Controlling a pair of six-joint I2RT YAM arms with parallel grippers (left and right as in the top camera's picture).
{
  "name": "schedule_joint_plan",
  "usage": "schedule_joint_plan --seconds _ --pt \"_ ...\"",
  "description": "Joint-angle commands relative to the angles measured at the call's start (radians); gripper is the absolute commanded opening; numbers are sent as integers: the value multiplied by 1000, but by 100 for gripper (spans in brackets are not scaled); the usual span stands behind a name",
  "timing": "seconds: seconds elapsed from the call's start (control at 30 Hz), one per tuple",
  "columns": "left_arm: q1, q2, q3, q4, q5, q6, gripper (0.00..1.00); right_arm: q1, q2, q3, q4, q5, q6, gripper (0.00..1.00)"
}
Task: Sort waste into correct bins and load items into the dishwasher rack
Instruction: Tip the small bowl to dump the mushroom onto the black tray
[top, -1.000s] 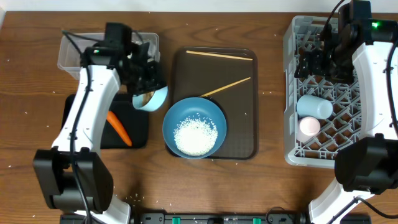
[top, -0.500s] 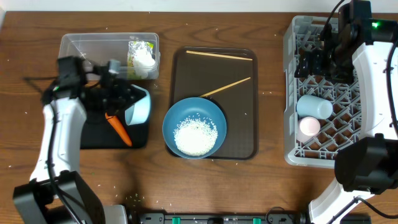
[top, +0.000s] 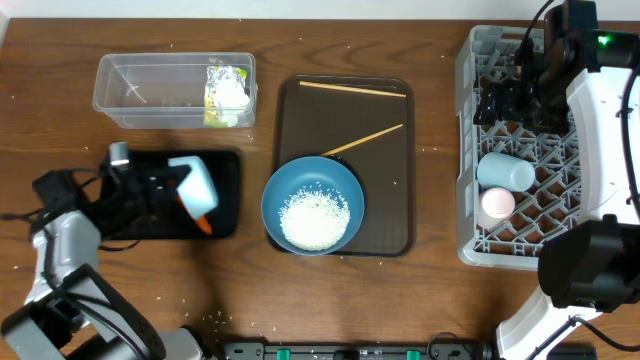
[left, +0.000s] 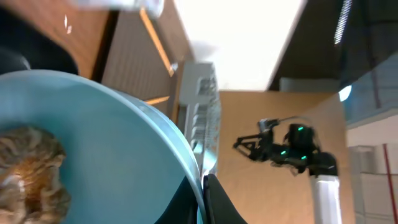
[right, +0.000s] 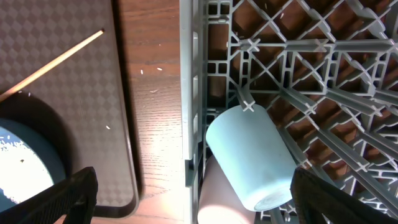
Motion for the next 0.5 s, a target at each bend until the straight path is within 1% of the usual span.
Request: schedule_joint_plan --seconds 0.0,0.33,0.47 --pt "19 -2 2 3 80 23 6 -3 -16 15 -2 -2 0 92" --pt "17 -2 2 82 80 23 6 1 -16 15 0 -2 0 92" --pt "10 -3 8 146 80 -20 6 3 -16 15 3 -2 -1 92"
